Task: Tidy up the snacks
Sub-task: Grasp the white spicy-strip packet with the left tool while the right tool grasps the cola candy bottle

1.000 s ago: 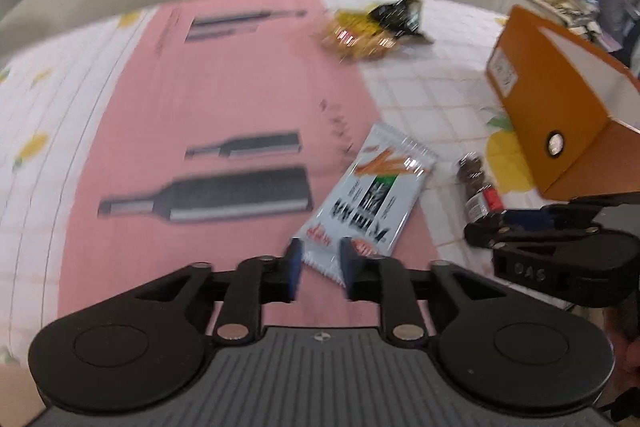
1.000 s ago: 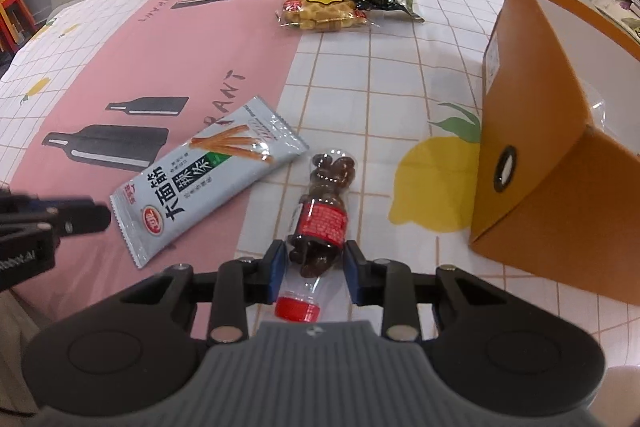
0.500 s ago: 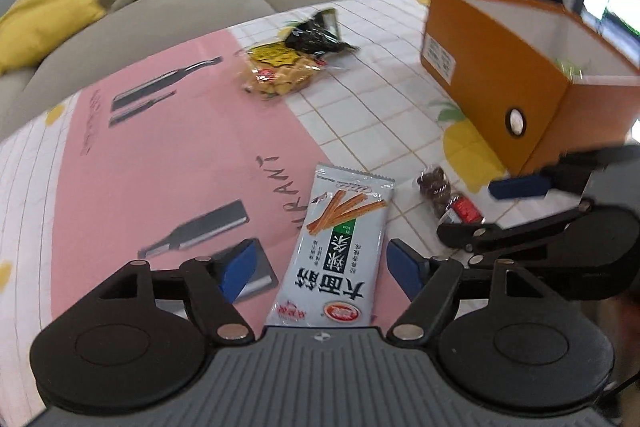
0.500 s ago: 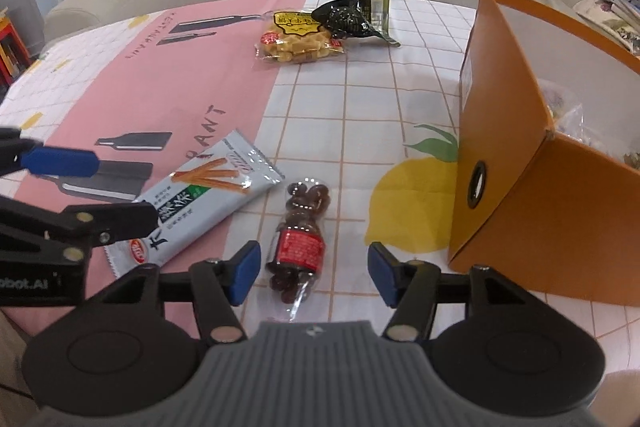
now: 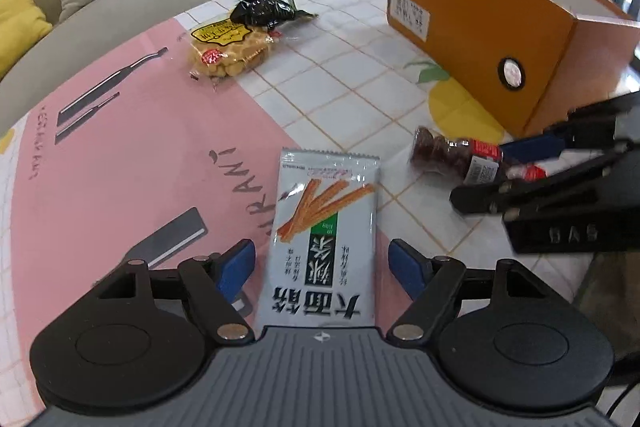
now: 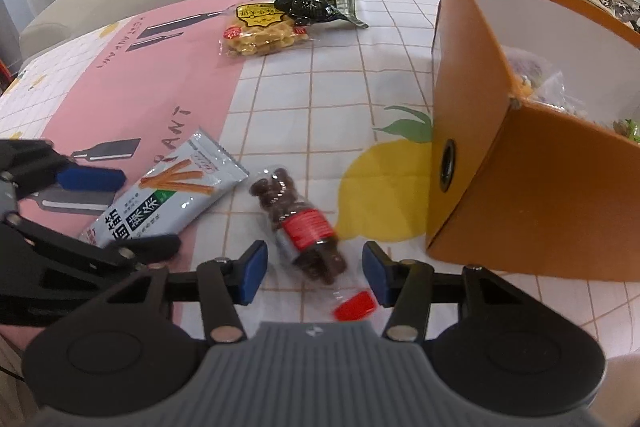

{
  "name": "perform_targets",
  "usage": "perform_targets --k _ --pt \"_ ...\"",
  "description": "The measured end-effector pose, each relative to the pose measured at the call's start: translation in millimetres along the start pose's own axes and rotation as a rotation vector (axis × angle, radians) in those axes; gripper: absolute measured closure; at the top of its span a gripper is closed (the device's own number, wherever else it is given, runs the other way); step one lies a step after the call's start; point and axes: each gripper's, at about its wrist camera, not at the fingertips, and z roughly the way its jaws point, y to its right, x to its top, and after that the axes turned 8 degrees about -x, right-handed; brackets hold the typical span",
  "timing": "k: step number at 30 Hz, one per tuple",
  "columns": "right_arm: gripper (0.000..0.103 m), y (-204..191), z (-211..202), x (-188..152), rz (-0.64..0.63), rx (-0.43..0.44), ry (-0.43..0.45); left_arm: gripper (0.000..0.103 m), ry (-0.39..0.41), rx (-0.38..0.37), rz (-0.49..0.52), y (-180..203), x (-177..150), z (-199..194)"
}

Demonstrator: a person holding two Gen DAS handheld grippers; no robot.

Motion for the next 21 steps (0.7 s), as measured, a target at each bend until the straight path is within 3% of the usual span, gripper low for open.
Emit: perform_targets --k 6,16,21 --pt "0.048 -5 3 1 -0.037 -0.034 0.012 0.009 0.032 0.011 -0.087 -6 -3 2" --pt "0.048 -6 4 -1 -0.049 -0.066 0.042 0.015 0.108 0.098 -0.187 3 -13 -1" --pt "0.046 -5 5 0 -0.052 -0.061 0.035 0.034 0.126 0.137 -0.190 13 -13 -3"
